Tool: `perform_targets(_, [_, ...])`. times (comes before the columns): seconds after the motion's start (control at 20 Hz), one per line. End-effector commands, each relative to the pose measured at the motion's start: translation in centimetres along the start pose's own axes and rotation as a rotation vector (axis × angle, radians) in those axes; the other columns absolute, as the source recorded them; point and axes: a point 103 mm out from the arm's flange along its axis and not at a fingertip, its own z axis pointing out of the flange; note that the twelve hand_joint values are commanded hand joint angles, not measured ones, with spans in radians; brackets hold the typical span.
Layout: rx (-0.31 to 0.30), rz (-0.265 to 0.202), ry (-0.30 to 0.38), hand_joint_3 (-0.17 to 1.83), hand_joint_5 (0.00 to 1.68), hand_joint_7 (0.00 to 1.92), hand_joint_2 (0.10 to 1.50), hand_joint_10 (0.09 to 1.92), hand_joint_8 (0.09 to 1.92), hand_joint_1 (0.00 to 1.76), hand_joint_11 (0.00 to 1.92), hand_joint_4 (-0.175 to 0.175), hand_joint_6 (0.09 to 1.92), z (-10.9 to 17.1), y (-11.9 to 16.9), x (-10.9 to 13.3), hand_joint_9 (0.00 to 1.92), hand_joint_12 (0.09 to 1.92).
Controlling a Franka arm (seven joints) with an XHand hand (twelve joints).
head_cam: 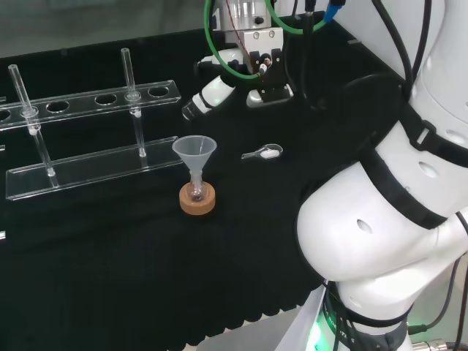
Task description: Pick up the weighing funnel.
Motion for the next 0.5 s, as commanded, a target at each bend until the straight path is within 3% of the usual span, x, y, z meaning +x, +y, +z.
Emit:
perform_targets(0.05, [0.007, 0.026, 0.012, 0.03, 0.0, 0.0, 0.63, 0.09, 0.09, 0.49, 0.0, -0.041, 0.09, 0.4, -0.1, -1.1, 0.0, 0.09])
perform_targets(0.3, [-0.042, 0.038, -0.005, 0.03, 0.0, 0.0, 0.63, 0.09, 0.09, 0.5, 0.0, -0.042, 0.09, 0.5, 0.0, -2.6, 0.0, 0.09])
perform_targets(0.5, [-0.046, 0.056, -0.024, 0.02, 0.0, 0.02, 0.62, 0.09, 0.09, 0.53, 0.0, -0.04, 0.09, 0.6, 0.0, -4.1, 0.01, 0.09])
